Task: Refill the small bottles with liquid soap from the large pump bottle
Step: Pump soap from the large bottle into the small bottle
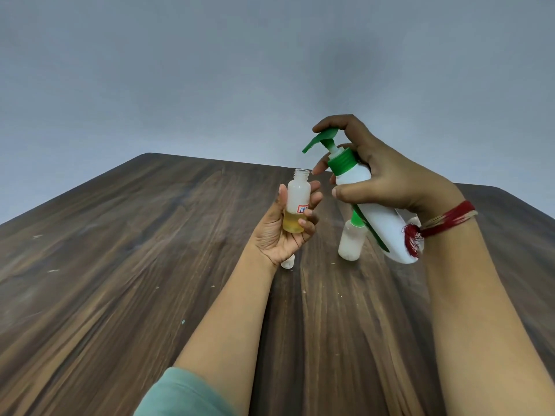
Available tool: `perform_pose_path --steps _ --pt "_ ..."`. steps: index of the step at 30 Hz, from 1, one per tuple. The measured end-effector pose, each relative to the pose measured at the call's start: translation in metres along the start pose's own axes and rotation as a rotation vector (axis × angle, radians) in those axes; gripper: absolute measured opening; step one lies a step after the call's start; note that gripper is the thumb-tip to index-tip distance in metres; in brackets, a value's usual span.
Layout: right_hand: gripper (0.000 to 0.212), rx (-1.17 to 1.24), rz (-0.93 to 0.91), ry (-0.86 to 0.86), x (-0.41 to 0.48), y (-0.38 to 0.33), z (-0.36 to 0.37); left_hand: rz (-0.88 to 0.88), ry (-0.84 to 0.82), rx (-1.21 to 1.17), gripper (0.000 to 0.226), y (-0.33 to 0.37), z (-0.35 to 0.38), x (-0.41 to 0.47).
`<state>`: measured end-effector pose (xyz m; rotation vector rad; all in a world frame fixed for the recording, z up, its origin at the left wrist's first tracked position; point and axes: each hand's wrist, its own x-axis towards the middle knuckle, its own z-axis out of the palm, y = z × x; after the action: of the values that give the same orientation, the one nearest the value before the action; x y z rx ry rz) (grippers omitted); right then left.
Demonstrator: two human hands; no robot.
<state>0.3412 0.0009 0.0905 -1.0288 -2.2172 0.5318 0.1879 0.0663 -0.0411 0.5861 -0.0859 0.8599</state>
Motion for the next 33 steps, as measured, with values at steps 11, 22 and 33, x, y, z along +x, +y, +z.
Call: perform_pose_path --steps 11,22,33 --pt "0.07 -0.259 0.103 0.037 0.004 0.011 0.006 0.009 -0.013 0.019 0.064 0.001 -0.002 0.002" --pt "0.068 -0.311 0.083 0.039 0.004 0.005 0.009 0.009 -0.011 0.024 0.065 0.0 -0.003 0.002" --pt "0.064 -0.33 0.079 0.03 0.005 0.006 0.008 0.015 -0.011 0.033 0.065 0.002 -0.002 0.002"
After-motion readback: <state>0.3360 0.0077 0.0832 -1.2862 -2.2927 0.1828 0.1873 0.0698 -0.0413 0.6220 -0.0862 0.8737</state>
